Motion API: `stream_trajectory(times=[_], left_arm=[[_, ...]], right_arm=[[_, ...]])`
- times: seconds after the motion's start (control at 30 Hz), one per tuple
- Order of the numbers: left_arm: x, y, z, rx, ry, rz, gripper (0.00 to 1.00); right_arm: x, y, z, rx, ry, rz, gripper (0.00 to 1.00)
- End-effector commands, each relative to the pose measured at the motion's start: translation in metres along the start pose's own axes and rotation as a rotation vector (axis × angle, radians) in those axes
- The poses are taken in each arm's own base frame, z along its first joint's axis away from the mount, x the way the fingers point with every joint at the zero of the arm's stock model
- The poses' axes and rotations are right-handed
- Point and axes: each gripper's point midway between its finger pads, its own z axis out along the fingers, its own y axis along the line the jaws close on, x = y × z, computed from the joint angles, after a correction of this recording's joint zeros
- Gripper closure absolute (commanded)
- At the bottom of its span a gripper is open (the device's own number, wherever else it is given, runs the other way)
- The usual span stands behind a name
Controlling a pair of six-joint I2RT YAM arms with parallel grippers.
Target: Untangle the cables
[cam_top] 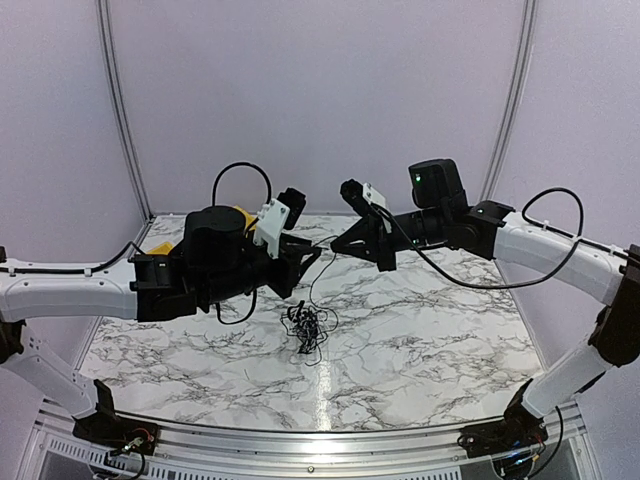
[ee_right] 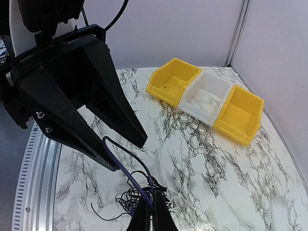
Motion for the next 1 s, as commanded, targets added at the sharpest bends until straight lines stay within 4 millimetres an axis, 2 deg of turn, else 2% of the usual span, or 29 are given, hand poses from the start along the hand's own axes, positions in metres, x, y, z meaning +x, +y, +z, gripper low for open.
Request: stream_trajectory(times=[0.0, 0.17, 0.2, 0.27, 0.33, 0.4, 0.47, 0.57, 0.67, 0.73, 0.8, 0.87, 0.97], left_arm=[[-0.019, -0.003, -0.007, 0.018, -0.055, -0.007, 0.76], [-0.026, -0.004, -0.010, 0.021, -0.075, -0.006, 0.94], [-0.029, -0.002, -0.011, 0.012, -0.085, -0.010, 0.96], [-0.042, 0.004, -0.019, -0.019, -0.115, -0.017, 0.99], [-0.060, 0.011, -0.030, -0.047, -0.154, -0.027, 1.00], [-0.086, 0.020, -0.046, -0.082, -0.201, -0.042, 1.00], [-0.114, 0.029, -0.063, -0.121, -0.234, -0.046, 1.00], [-0.144, 0.046, -0.088, -0.202, -0.259, -0.046, 1.00], [-0.167, 0.065, -0.114, -0.293, -0.284, -0.044, 1.00], [-0.173, 0.081, -0.130, -0.375, -0.275, -0.033, 1.00], [-0.170, 0.111, -0.149, -0.551, -0.253, -0.066, 1.00], [-0.161, 0.141, -0.171, -0.735, -0.242, -0.119, 1.00], [-0.144, 0.168, -0.195, -0.872, -0.223, -0.162, 1.00]], right_arm=[[-0.008, 0.006, -0.003, -0.013, -0.025, -0.010, 1.00], [-0.007, 0.006, -0.003, -0.014, -0.021, -0.018, 1.00], [-0.005, 0.007, -0.002, -0.015, -0.016, -0.022, 0.95], [-0.005, 0.004, -0.004, -0.002, -0.003, -0.042, 0.77], [-0.006, 0.002, -0.006, 0.016, 0.005, -0.057, 0.69], [-0.004, 0.001, -0.006, 0.026, 0.007, -0.063, 0.65], [0.000, -0.001, -0.004, 0.027, 0.014, -0.058, 0.63], [0.007, -0.004, 0.000, 0.030, 0.027, -0.054, 0.60], [0.013, -0.006, 0.003, 0.037, 0.041, -0.057, 0.58], [0.015, -0.007, 0.004, 0.041, 0.048, -0.059, 0.58], [0.018, -0.009, 0.005, 0.044, 0.054, -0.061, 0.58], [0.020, -0.009, 0.006, 0.046, 0.058, -0.062, 0.58], [0.022, -0.010, 0.007, 0.047, 0.062, -0.065, 0.58]])
